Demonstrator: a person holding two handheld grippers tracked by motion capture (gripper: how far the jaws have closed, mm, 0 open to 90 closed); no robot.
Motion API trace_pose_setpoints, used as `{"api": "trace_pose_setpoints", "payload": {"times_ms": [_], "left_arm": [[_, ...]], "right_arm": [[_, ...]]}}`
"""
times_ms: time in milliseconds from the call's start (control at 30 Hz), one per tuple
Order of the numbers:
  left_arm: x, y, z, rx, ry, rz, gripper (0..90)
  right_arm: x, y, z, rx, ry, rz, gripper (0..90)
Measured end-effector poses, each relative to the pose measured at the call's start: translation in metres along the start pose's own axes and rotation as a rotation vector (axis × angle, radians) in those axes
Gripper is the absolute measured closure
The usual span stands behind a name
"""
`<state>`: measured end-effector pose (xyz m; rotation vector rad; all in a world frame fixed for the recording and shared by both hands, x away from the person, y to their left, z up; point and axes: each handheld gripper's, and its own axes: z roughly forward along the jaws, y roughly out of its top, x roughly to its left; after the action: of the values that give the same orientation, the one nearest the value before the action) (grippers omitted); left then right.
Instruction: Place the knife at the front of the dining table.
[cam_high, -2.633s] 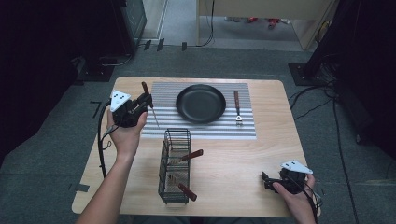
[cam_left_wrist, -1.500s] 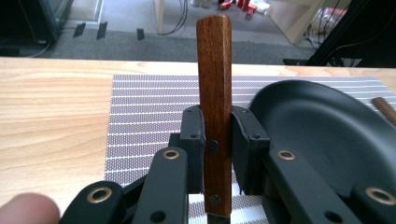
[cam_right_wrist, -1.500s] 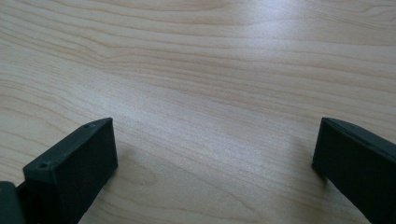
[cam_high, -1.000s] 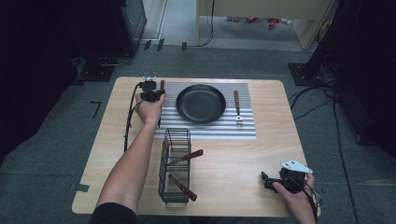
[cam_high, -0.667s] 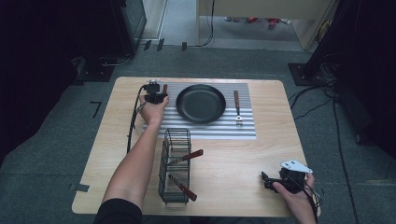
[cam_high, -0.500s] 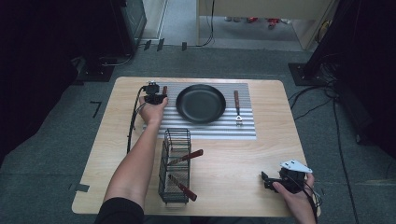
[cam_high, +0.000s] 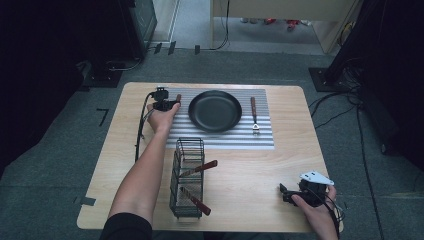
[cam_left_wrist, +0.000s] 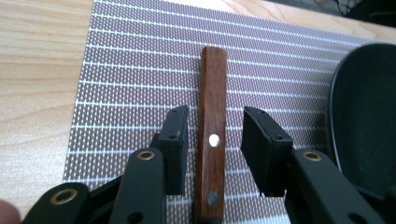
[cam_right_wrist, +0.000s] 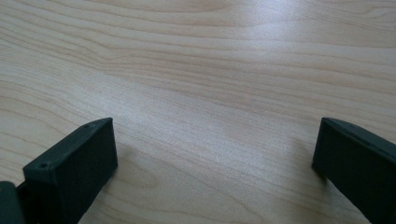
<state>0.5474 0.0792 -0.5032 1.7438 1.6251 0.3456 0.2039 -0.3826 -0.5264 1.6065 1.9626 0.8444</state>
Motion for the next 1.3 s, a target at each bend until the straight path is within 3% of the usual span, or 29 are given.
{"api": "trace_pose_setpoints", "payload": {"times_ms": [167,300,433,533,800,1000,1300], "left_arm": [[-0.001,0.0,-0.004,0.038,0.019,0.024,70.6],[-0.003,0.0,-0.005,0.055,0.043,0.011,77.1],[-0.007,0.003,-0.004,0.072,0.073,-0.001,77.5],[-0.011,0.003,-0.002,0.074,0.085,0.018,77.5],[-0.011,0.004,-0.002,0.073,0.109,-0.015,77.6],[-0.008,0.007,-0.001,0.072,0.096,-0.075,77.6],[-0.005,0.006,-0.001,0.061,0.069,-0.059,74.4]], "right_arm": [[0.0,0.0,0.0,0.0,0.0,0.0,0.0],[0.0,0.0,0.0,0.0,0.0,0.0,0.0],[0.0,0.0,0.0,0.0,0.0,0.0,0.0],[0.0,0.0,0.0,0.0,0.0,0.0,0.0],[0.0,0.0,0.0,0.0,0.0,0.001,0.0],[0.0,0.0,0.0,0.0,0.001,0.0,0.0],[0.0,0.0,0.0,-0.001,0.001,0.0,0.0]]}}
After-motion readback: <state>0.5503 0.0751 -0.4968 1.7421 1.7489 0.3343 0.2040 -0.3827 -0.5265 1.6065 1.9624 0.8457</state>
